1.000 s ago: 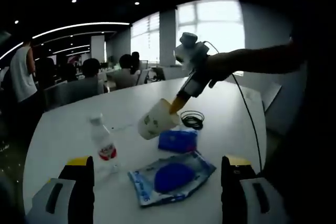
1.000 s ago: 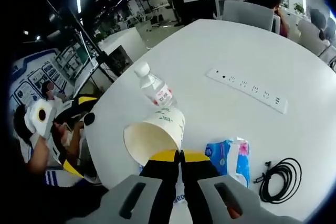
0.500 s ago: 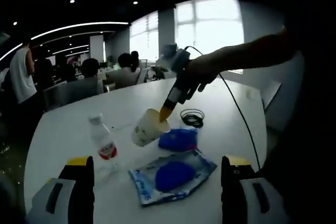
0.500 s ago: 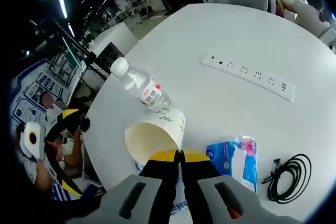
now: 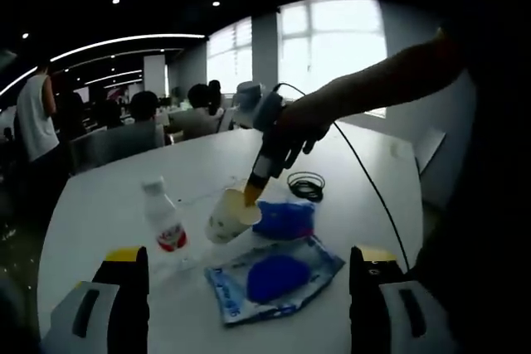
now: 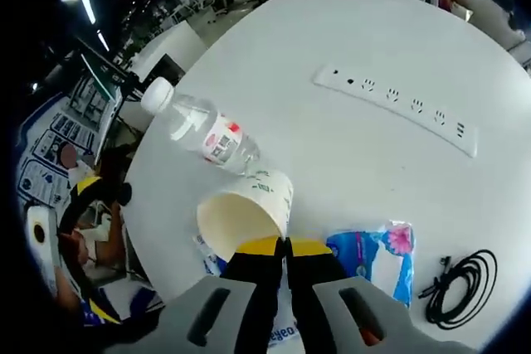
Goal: Arrange the tabletop items into an orderly group along one side of the table until the central work area is clear of visible clutter.
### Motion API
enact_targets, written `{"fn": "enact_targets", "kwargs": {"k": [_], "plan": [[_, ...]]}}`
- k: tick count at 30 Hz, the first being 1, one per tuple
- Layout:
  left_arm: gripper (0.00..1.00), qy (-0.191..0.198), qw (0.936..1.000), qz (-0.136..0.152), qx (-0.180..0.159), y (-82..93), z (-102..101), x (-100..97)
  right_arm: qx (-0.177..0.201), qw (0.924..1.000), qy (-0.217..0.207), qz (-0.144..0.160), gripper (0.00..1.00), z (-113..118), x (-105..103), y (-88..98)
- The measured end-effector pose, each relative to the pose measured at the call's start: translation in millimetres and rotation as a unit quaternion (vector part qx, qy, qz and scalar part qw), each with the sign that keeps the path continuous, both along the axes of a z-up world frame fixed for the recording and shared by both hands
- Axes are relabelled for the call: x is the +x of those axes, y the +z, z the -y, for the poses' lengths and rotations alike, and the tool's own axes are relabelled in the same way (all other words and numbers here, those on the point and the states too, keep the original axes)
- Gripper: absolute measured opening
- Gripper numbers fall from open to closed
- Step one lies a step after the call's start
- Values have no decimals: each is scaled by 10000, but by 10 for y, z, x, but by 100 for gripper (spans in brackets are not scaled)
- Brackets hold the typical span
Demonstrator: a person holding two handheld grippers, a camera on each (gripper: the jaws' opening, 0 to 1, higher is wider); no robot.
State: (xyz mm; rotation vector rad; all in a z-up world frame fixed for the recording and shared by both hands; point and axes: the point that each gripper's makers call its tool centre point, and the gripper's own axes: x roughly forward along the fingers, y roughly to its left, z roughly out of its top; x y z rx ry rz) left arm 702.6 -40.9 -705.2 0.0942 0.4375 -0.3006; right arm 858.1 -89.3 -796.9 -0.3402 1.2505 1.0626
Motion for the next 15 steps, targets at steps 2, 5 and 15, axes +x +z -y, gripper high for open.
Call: {"fn": "enact_targets", "kwargs": {"k": [2,5,15], "plan": [[99,7,10000,0,-30,3,10,-1,-38,10000,-16,-33,0,-32,23,-34],[99,28,10000,-23,-44,-13,0,-2,-102,9999,-24,-90,0,-44,11,-71],[99,41,9999,-73,-56,-26,-24,30,-243,9995,-88,-191,0,-40,47,-146]]}}
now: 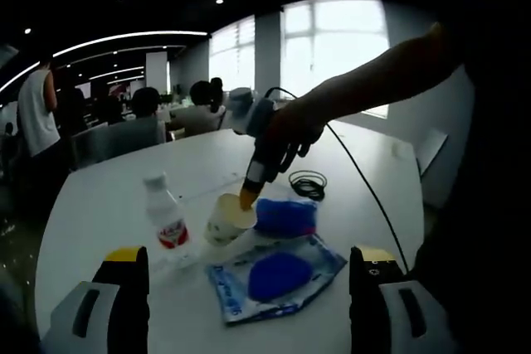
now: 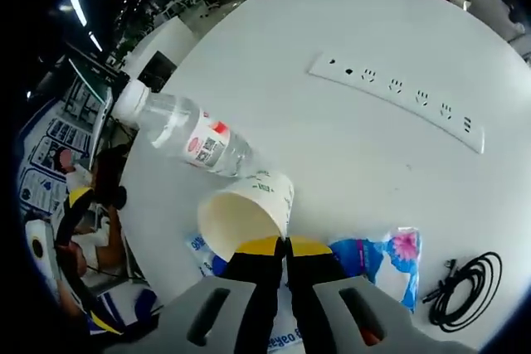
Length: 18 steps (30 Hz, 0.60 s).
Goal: Arrange the tabletop items into an orderly group along one side of the table until the central work area is clear of visible clutter.
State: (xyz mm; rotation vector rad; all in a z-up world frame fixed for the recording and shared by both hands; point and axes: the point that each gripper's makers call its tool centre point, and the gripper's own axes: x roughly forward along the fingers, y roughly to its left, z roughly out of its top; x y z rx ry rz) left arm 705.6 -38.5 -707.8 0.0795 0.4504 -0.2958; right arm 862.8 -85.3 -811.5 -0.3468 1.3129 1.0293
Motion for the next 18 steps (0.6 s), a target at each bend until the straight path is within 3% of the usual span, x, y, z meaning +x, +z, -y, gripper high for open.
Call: {"fn": "enact_targets", "kwargs": {"k": [18], "plan": [[99,20,10000,-83,-34,-59,-45,29,-45,9999,-135,-63,0,-61,72,-58]]}}
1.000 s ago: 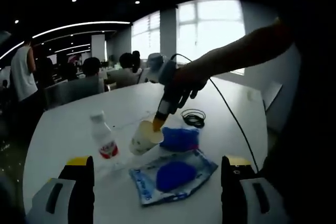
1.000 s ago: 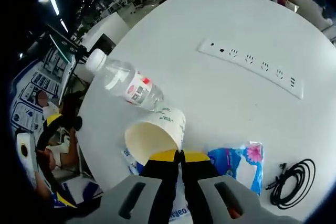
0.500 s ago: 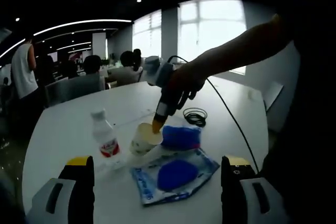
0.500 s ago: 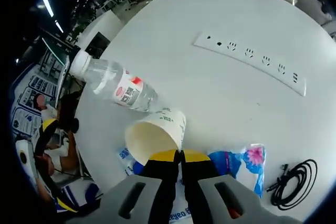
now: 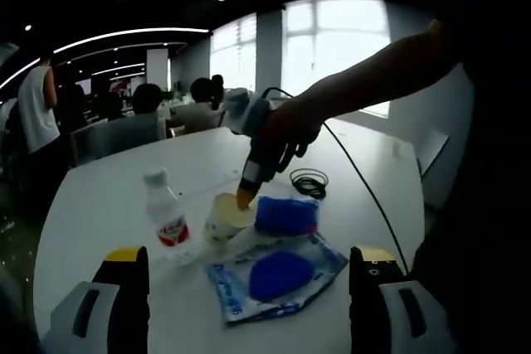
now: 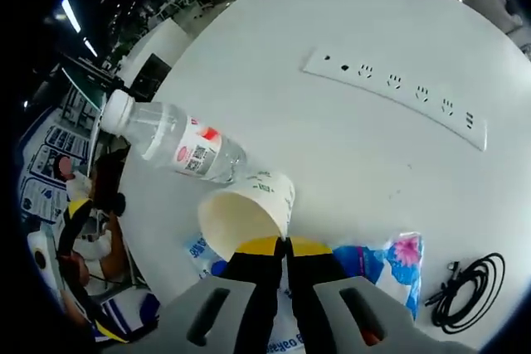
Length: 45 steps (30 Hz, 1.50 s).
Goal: Arrange the tabletop items into an orderly group along one side of the table until the central work area is clear of visible clutter.
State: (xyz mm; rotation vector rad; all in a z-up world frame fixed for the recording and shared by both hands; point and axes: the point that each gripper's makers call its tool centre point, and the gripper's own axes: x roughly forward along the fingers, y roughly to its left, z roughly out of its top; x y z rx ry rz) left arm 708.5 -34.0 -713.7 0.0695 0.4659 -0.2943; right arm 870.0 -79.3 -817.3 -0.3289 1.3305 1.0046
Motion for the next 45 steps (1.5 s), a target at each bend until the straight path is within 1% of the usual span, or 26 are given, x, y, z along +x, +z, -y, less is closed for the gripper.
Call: {"fn": "enact_targets", "kwargs": {"k": [9,13,16,19,22,25,27,29,33,38,45], "plan": [[99,5,10000,-24,-8,-17,-9,2,100,9999,-123,29,0,-69,49,18],[99,6,10000,-47,3,-28,-15,6,119,9998,-123,102,2,-87,90,12],[99,7,10000,-45,1,-18,-5,15,208,9996,-158,135,2,-119,120,33],[99,9,10000,-54,-5,-20,-2,24,229,9995,-154,126,2,-147,124,33],[99,10,10000,-57,-5,-26,-4,36,224,9995,-154,144,0,-169,124,34],[99,26,10000,-52,-10,-27,-8,38,216,9996,-106,119,0,-206,100,27],[99,35,10000,-53,-17,-27,-4,35,205,9996,-68,154,0,-224,100,20],[99,42,10000,-67,-15,-33,-3,30,220,9996,-106,149,0,-249,115,18],[99,71,9999,-75,-22,-52,-33,22,260,9992,-140,272,0,-289,143,43],[99,92,9999,-84,-13,-72,-70,22,261,9990,-118,340,0,-302,152,45],[99,80,9999,-95,0,-73,-58,36,330,9981,-154,499,0,-300,182,92]]}}
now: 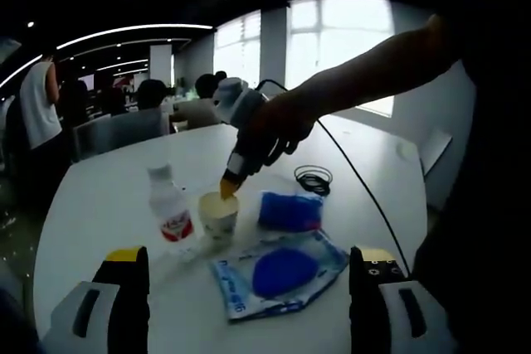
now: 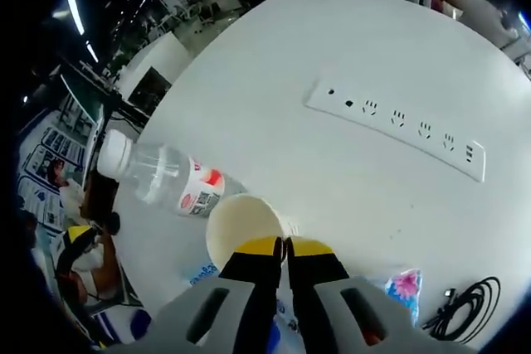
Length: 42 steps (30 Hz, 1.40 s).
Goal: Arrange the tabletop items into an orderly group along one side of the table until the central work area is clear of visible clutter.
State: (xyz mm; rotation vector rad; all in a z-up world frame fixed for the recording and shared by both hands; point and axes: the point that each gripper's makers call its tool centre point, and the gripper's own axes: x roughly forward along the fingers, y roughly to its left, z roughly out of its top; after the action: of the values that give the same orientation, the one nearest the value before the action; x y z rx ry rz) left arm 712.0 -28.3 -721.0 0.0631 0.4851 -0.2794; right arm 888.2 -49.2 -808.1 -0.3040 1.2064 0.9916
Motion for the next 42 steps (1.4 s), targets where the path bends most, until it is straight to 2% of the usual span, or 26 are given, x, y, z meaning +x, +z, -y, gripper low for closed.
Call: {"fn": "enact_targets", "kwargs": {"k": [10,14,21,31,34,37,42], "plan": [[99,-18,10000,-15,-11,-16,22,-6,150,9998,-33,143,0,-56,58,37],[99,-14,10000,-23,-11,-20,26,-8,81,9999,31,83,0,-30,3,20],[99,-17,10000,-11,4,-6,31,-3,3,9999,45,94,1,3,41,-12],[99,-17,10000,-8,-63,3,71,4,161,9996,9,222,12,49,91,90],[99,-15,10000,10,-86,15,76,9,259,9991,-3,333,20,67,116,158],[99,9,9999,51,-155,41,79,14,410,9975,-13,576,31,66,202,251],[99,32,9995,88,-290,64,106,25,605,9956,6,718,39,126,255,381]]}}
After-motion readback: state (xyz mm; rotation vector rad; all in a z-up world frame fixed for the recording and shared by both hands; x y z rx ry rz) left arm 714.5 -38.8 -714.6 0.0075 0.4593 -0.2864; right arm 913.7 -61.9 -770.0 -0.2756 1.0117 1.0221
